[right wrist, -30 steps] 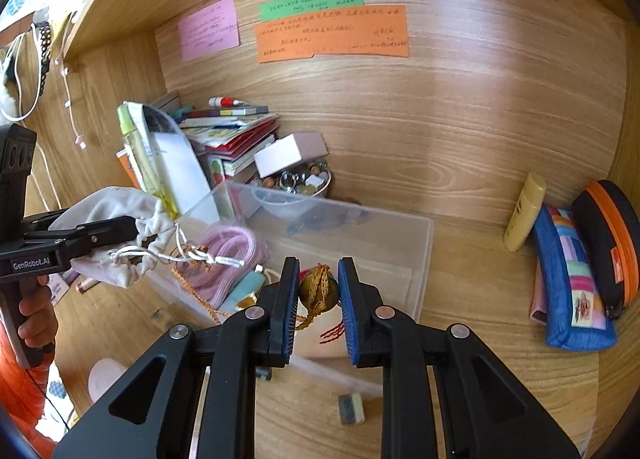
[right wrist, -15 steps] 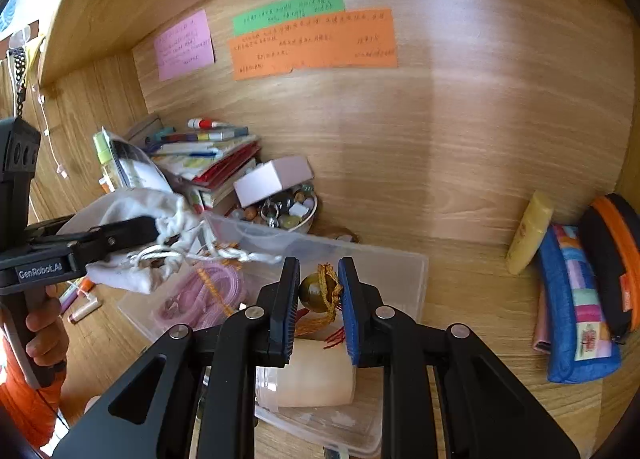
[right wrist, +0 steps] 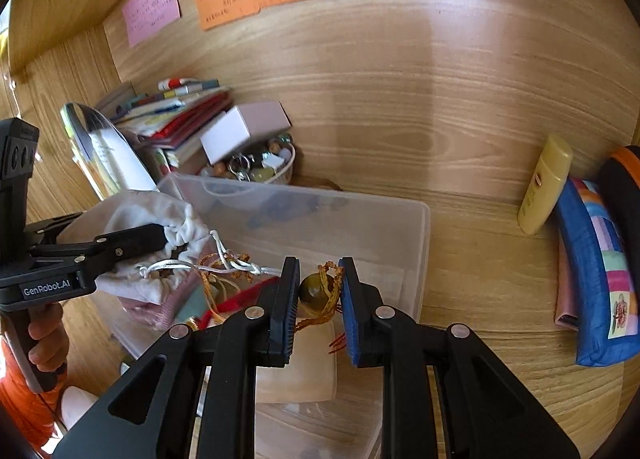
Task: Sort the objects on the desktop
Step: 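Carry the cloth pouch and gourd charm into the clear box and release both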
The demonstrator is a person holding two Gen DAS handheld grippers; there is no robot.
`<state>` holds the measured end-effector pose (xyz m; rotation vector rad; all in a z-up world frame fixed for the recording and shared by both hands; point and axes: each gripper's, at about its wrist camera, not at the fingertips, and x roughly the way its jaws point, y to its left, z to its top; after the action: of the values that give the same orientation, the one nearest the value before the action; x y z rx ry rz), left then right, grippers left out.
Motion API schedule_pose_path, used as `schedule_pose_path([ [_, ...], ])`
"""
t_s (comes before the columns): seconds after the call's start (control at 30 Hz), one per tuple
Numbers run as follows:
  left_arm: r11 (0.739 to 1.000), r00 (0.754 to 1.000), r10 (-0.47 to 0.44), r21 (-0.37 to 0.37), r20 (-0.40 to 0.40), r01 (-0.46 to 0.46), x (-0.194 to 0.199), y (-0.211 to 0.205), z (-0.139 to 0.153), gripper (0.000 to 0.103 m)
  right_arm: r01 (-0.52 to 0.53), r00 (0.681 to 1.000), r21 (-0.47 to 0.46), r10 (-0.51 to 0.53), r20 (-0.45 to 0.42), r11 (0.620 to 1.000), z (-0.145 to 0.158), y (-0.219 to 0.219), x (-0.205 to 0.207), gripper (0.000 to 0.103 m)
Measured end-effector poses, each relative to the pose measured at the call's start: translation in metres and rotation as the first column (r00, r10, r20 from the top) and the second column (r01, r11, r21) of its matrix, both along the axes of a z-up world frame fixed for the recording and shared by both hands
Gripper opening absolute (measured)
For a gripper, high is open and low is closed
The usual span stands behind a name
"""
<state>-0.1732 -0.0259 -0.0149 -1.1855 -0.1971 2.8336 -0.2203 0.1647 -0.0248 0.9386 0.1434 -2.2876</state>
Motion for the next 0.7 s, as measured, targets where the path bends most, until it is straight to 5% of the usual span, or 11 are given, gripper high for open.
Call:
schedule_pose_path([
  [0.7, 0.996, 0.998, -0.009, -0.086, 0.062, 0.015, -0.005, 0.014, -0.019, 0.057, -0.037, 0.999, 0.074, 0.039, -0.024, 0.997, -0.013, -0.015, 0.009, 0.023],
])
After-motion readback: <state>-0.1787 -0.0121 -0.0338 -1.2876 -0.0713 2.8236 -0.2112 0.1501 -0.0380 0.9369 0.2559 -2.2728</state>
